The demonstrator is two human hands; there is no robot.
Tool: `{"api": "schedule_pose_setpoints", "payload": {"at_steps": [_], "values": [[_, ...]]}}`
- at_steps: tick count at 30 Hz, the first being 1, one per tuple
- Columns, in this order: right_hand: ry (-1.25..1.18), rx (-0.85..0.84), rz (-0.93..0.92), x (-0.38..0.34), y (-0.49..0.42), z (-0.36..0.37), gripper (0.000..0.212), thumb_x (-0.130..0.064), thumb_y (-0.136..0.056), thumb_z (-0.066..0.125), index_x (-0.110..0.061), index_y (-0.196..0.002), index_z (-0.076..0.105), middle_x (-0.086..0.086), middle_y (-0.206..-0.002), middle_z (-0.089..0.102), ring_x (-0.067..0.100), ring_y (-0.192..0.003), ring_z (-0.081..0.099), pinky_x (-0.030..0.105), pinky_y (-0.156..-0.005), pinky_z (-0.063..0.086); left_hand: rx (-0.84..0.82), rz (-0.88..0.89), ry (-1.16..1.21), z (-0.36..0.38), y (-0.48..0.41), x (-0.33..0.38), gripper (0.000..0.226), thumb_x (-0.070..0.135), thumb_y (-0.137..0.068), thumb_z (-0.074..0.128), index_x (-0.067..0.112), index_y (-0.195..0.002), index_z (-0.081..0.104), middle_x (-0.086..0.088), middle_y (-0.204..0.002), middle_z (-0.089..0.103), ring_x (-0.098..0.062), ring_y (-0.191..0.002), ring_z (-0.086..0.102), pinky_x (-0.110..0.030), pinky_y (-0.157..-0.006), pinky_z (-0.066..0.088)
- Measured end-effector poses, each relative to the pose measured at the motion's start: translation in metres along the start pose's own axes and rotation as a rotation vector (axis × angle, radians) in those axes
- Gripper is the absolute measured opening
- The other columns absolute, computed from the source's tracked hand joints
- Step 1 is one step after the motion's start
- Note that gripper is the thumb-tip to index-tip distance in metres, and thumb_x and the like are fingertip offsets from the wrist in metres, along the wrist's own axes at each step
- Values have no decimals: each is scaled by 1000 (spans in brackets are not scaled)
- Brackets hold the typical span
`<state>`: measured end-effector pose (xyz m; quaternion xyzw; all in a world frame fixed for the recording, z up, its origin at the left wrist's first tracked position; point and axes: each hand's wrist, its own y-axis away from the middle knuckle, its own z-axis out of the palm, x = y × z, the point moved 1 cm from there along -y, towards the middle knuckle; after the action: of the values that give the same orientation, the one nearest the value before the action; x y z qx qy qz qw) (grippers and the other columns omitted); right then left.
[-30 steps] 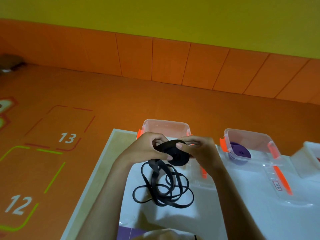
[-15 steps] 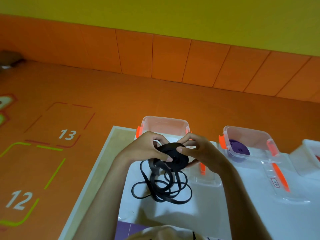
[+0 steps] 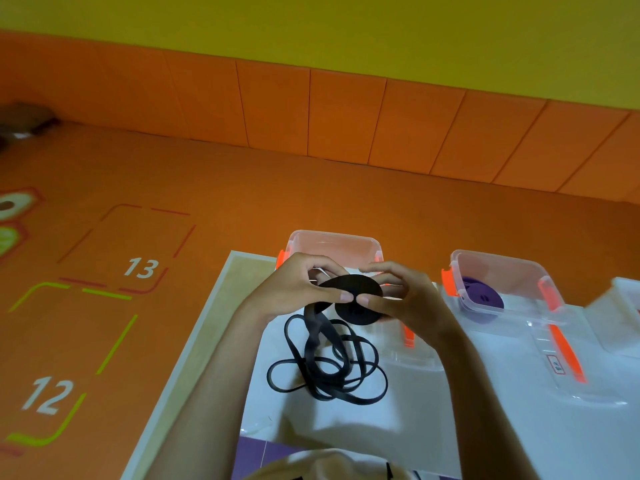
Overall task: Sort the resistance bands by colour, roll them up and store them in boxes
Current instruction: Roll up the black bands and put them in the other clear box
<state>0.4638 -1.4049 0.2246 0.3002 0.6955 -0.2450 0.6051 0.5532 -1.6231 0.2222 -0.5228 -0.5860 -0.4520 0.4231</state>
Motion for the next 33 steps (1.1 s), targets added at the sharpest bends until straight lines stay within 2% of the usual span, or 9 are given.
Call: {"api": "schedule_pose_setpoints", "payload": {"at_steps": [4, 7, 10, 13, 17, 22, 25, 28, 33], "values": [[22, 50, -52, -3, 2, 1, 32, -15, -75, 91, -11, -104, 78, 8, -100, 80, 28, -90, 79, 40, -66, 67, -2, -6, 67, 0, 1, 1, 33, 32, -74, 96, 28, -103, 81, -3, -89, 80, -15, -85, 74, -23, -81, 55], [-102, 88, 11, -8, 6, -1, 35, -23, -72, 95, -16, -103, 79, 10, -102, 79, 32, -90, 79, 41, -65, 65, 21, 23, 168, -1, 3, 1, 36, 33, -76, 95, 28, -108, 80, 3, -92, 80, -14, -91, 76, -18, -82, 56], [-161, 151, 11, -12, 8, -3, 36, -30, -72, 90, -19, -104, 78, 11, -105, 79, 33, -94, 78, 42, -67, 65, 43, 41, 179, 0, 5, 3, 28, 32, -81, 90, 26, -106, 80, 10, -89, 78, -12, -89, 74, -19, -85, 54], [-227, 265, -19, -19, 7, -2, 41, -31, -70, 90, -16, -106, 76, 11, -108, 78, 35, -96, 78, 44, -65, 65, 108, 75, 135, -3, 8, 8, 24, 39, -84, 85, 27, -105, 81, 6, -105, 79, -10, -99, 72, -27, -91, 50], [-354, 318, -76, -25, 4, 2, 32, -21, -78, 87, -13, -106, 74, 14, -109, 77, 38, -100, 77, 45, -64, 66, 231, 154, 125, -10, 9, 16, 22, 37, -88, 82, 35, -110, 80, 15, -119, 73, -4, -117, 66, -20, -95, 50], [-317, 381, -78, -28, 1, 11, 20, -12, -87, 83, -17, -105, 75, 9, -108, 77, 35, -100, 77, 40, -64, 66, 301, 145, 98, -15, 14, 16, 20, 41, -91, 80, 42, -110, 80, 16, -109, 77, -1, -109, 69, -18, -91, 51], [-278, 428, -84, -29, 0, 16, 20, -13, -88, 83, -18, -106, 76, 6, -106, 78, 33, -99, 77, 37, -62, 65, 309, 98, 138, -12, 18, 9, 15, 42, -89, 81, 36, -102, 80, 0, -93, 78, -8, -95, 72, -20, -90, 52], [-274, 434, -85, -28, -1, 20, 20, -14, -87, 84, -19, -104, 76, 7, -106, 78, 34, -98, 77, 41, -63, 66, 225, 48, 189, -6, 20, 0, 14, 36, -93, 80, 27, -104, 77, -23, -98, 71, -18, -91, 67, -34, -93, 53], [-301, 440, -69, -24, 1, 21, 18, -19, -86, 85, -23, -102, 78, 7, -107, 78, 33, -103, 76, 41, -64, 65, 133, 48, 243, 0, 21, -7, 16, 36, -101, 70, 24, -112, 74, 4, -99, 73, -12, -101, 71, -37, -95, 55]]}}
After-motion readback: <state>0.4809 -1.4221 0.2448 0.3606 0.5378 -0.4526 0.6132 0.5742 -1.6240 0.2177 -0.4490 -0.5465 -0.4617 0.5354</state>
